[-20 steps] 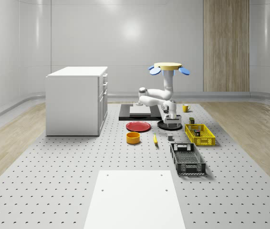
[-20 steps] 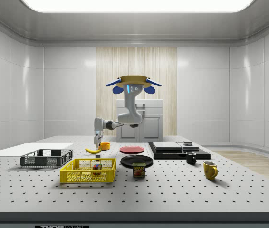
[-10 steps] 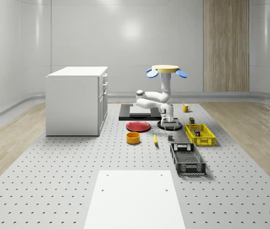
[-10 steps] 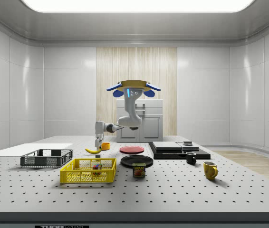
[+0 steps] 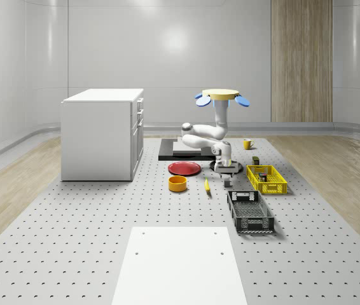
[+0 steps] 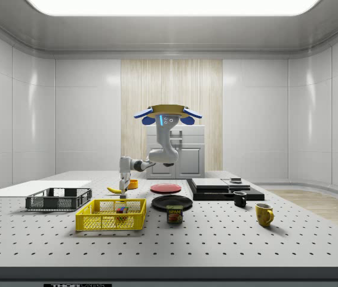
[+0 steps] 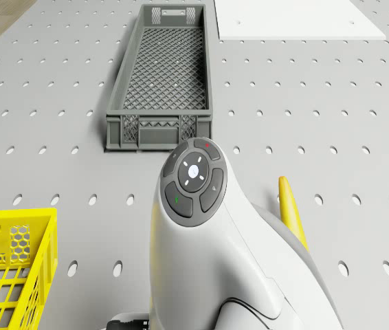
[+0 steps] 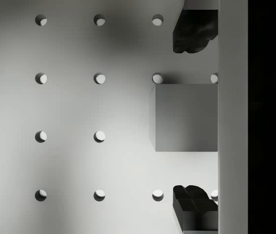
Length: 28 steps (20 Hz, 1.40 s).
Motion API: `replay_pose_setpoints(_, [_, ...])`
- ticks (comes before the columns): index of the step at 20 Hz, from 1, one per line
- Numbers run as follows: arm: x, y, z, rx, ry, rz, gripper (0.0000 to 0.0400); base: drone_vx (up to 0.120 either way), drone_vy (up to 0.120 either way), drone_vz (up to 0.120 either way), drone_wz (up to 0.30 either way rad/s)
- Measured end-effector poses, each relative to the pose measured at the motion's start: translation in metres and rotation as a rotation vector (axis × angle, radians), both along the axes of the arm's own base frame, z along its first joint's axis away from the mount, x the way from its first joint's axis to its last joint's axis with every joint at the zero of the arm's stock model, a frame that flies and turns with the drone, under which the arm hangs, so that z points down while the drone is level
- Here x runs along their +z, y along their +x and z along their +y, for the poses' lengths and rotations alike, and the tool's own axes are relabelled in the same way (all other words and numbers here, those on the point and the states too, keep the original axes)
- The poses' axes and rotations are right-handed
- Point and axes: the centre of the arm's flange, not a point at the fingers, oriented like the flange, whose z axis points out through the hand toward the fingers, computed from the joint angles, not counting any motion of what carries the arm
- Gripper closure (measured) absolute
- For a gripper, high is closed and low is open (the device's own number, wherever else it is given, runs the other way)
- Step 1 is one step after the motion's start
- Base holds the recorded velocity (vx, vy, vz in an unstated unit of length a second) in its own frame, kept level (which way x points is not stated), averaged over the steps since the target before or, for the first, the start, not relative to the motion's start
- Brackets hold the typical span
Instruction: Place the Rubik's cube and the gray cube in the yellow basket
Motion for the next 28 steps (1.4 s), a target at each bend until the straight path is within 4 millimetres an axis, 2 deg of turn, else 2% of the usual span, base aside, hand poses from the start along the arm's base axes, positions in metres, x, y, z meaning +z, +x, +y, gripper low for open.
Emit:
replay_pose_setpoints(8, [0.023, 0.011, 0.0, 0.0, 0.0, 0.0, 0.0, 0.0, 0.0, 0.0, 0.0])
replay_pose_setpoints(18, [0.031, 0.017, 0.0, 0.0, 0.0, 0.0, 0.0, 0.0, 0.0, 0.0, 0.0])
replay_pose_setpoints(24, [0.034, 0.011, 0.0, 0.0, 0.0, 0.0, 0.0, 0.0, 0.0, 0.0, 0.0])
replay_pose_setpoints(28, [0.035, 0.009, 0.0, 0.0, 0.0, 0.0, 0.009, 0.0, 0.0, 0.0, 0.0])
